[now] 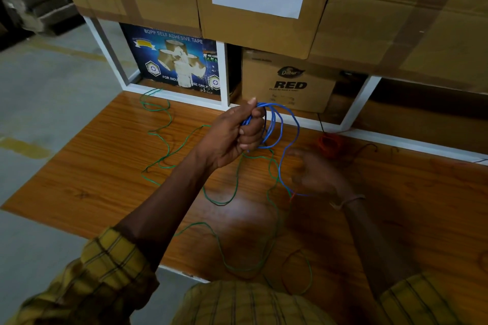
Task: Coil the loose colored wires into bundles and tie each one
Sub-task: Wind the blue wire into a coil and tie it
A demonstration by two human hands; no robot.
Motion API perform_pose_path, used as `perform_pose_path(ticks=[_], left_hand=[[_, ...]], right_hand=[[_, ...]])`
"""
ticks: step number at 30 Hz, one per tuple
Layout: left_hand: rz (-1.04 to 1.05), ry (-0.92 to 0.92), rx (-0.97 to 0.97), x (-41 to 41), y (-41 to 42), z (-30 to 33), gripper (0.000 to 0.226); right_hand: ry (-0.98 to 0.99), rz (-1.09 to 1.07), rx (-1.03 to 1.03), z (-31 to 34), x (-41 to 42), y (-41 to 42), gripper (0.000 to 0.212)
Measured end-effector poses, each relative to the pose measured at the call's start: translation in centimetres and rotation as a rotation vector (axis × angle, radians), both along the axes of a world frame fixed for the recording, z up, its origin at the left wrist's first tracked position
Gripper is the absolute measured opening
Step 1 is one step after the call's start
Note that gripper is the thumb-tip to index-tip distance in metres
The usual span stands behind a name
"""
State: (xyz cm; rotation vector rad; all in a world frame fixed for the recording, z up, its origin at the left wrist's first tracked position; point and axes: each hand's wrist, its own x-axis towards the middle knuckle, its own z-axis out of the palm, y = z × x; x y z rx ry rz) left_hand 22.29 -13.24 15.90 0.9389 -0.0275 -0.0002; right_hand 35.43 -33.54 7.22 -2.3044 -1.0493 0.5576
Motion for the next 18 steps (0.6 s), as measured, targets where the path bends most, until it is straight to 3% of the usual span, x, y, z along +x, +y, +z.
perform_pose_path(ticks=[5, 8, 11, 14, 18], left_hand=[[0.008, -0.037, -0.087, 0.5, -0.4, -0.5, 0.039], [0.024, -0.048, -0.150, 1.0, -0.6, -0.5, 0.040], [0.027, -0.043, -0.153, 1.4, -1.0, -0.2, 0.038], [0.031, -0.014, -0.095, 1.7, -1.1, -0.1, 0.033], [0.098, -0.006, 0.155, 2.0, -1.1, -0.4, 0.021]], right_hand=[[0.433, -0.009, 0.384, 2.2, -1.3, 0.4, 0.031], [0.557, -0.108, 0.401, 2.2, -2.7, 1.5, 0.025], [0.459, -0.095, 0.277, 1.3, -3.7, 2.4, 0.023], [0.142, -0.002, 0.133, 1.6, -4.2, 2.4, 0.025], [-0.125, 0.185, 0.050, 3.0, -4.8, 1.9, 0.020]])
